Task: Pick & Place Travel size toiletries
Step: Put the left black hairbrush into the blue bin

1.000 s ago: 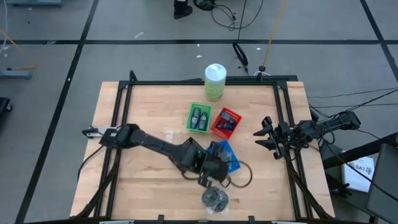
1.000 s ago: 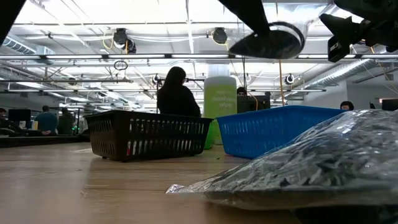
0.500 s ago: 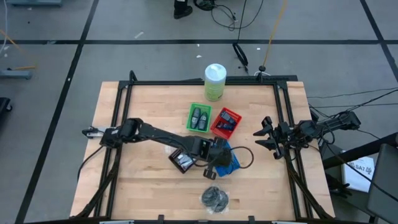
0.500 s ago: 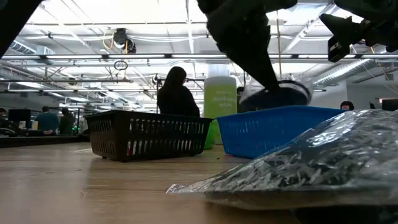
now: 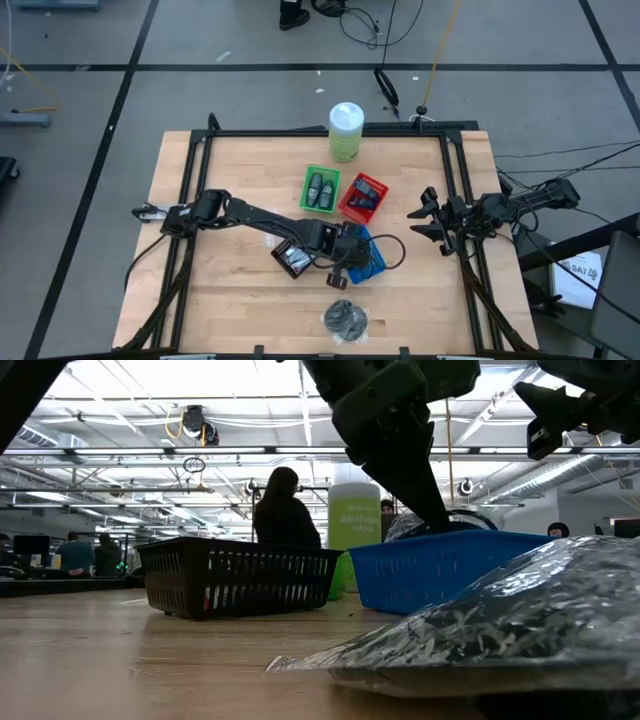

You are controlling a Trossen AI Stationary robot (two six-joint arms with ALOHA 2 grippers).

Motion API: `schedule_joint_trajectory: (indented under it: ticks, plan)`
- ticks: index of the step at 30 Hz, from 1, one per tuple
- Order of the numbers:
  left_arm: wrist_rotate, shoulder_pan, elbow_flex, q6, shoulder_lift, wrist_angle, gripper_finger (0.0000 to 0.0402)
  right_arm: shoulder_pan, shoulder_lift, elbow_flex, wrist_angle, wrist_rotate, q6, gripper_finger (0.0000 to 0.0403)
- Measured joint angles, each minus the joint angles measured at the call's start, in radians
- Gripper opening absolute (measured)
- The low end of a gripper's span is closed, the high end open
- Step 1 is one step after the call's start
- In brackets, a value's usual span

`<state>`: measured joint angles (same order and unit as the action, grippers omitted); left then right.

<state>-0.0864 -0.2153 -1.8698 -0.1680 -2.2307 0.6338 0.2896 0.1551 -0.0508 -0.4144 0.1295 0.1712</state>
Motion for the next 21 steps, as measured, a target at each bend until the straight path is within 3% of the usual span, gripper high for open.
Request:
schedule_joint_trajectory:
  ticks: [11,21]
  plan:
    - [-0.041,0.000,0.000,0.025,0.000,0.013,0.0033,0.000,0.000,0.000,0.000,0.000,0.000,0.0141]
    - [-0.079,0.000,0.000,0.050,0.000,0.041,0.0105,0.000,0.000,0.000,0.000,0.000,0.000,0.0141]
